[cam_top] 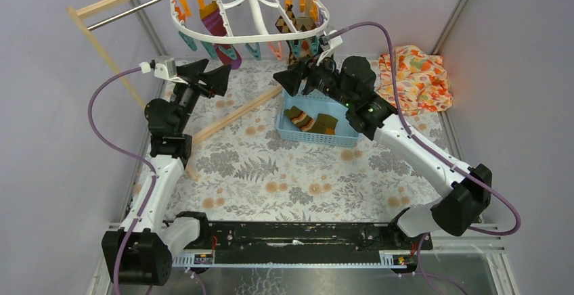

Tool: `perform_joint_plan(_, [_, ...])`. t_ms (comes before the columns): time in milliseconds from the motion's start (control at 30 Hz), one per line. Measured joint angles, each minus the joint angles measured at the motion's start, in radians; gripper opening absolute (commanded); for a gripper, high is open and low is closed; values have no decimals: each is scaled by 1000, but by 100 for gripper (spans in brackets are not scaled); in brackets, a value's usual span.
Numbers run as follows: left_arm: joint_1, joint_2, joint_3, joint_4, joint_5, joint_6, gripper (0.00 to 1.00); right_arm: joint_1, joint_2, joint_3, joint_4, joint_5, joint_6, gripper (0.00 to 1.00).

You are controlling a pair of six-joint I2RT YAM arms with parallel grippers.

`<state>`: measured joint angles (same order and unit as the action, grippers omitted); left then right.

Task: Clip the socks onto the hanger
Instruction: Open the clamp at the hanger.

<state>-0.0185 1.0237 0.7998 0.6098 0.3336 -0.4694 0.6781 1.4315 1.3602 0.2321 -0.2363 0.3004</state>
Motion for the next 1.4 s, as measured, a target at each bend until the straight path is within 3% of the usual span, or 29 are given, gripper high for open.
perform_joint_plan(333, [4,5,-1,95,76,-27,94,18,19,29,11,-21,0,68])
perform_joint_plan(1233, [7,15,-6,117,106,-53,94,32,268,259,67,-125,-94,69])
perform_joint_plan(1400, [7,15,-6,117,109,-53,94,33,298,303,70,-126,-91,63])
